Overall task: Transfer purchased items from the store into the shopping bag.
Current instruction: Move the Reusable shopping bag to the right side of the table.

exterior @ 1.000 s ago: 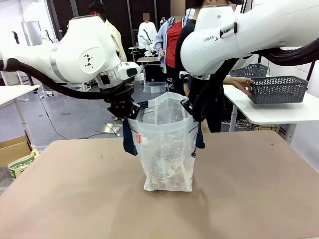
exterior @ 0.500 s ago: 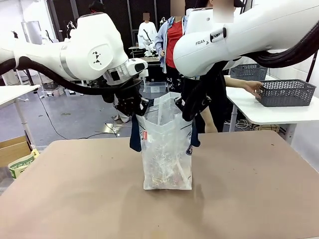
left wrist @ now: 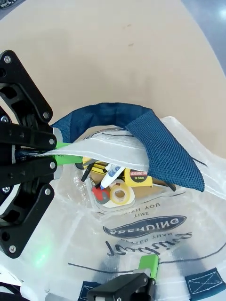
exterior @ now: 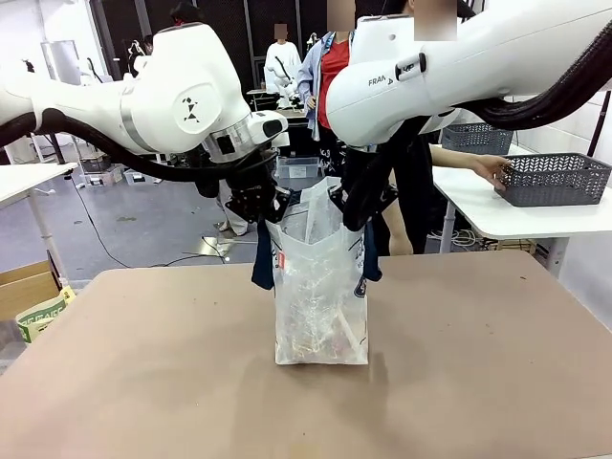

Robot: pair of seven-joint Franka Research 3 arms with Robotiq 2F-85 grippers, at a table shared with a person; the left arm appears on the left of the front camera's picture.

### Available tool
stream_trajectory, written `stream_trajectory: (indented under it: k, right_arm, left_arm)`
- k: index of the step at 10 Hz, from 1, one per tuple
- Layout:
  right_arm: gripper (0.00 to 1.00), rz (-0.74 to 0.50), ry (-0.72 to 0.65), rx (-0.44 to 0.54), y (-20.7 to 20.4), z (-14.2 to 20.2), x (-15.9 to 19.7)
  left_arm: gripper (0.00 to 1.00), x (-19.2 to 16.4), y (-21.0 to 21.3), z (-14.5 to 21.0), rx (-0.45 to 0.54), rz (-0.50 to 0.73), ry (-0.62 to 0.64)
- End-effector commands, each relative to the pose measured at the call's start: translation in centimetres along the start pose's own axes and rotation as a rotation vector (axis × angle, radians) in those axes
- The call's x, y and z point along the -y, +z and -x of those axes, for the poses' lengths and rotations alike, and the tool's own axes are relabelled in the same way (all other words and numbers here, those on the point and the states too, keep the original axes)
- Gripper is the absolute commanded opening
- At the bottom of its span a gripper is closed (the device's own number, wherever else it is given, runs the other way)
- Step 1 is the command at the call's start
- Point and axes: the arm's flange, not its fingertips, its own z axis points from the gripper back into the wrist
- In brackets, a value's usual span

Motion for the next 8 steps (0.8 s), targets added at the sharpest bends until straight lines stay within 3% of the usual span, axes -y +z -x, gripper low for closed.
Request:
stream_trajectory:
  k: [1,3,8]
  right_arm:
    - [0.00,-0.095,0.031,0.031,0.0,-0.5,0.2]
    - [0.00,-0.142,-0.007,0.078,-0.5,-0.8,-0.3]
    - [0.00,-0.198,0.009,0.087,-1.5,-1.0,-1.5]
  left_arm:
    - [0.00,0.6,-0.2,-0.1,0.015,-0.001,-0.008]
    - [0.00,1.8,-0.1,0.0,0.066,0.004,0.008]
    - [0.00,2.7,0.0,0.1,0.112,0.020,-0.019]
